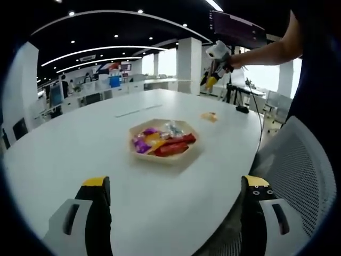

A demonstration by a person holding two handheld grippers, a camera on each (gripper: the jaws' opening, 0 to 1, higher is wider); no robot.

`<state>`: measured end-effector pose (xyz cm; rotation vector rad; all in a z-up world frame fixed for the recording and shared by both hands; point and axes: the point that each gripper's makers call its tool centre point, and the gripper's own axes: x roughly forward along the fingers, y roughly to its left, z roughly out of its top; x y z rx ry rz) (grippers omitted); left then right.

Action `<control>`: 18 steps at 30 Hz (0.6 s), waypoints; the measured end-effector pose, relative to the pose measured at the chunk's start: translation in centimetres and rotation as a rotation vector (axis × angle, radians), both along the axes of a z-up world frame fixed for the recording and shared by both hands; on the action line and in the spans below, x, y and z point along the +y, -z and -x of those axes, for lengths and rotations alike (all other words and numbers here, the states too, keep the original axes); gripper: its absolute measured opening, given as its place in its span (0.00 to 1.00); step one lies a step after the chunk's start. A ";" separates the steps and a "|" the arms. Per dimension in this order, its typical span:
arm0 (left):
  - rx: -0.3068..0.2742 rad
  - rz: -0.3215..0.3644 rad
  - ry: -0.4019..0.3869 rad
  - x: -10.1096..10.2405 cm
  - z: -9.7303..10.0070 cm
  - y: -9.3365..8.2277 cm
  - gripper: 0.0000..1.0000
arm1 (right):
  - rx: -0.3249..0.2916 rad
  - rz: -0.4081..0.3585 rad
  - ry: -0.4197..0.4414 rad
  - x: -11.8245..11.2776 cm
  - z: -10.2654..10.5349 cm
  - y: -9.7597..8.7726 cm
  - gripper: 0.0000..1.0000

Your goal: Place the target food into the container with the food tongs after gripping and lifting it, then release it inside without dropping or visibly crushing the food.

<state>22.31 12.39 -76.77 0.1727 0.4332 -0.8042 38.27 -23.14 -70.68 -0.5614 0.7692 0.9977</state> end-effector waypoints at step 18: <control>0.015 -0.093 -0.025 0.0 0.0 1.2 1.00 | -0.010 0.001 -0.054 -2.6 0.7 2.7 0.28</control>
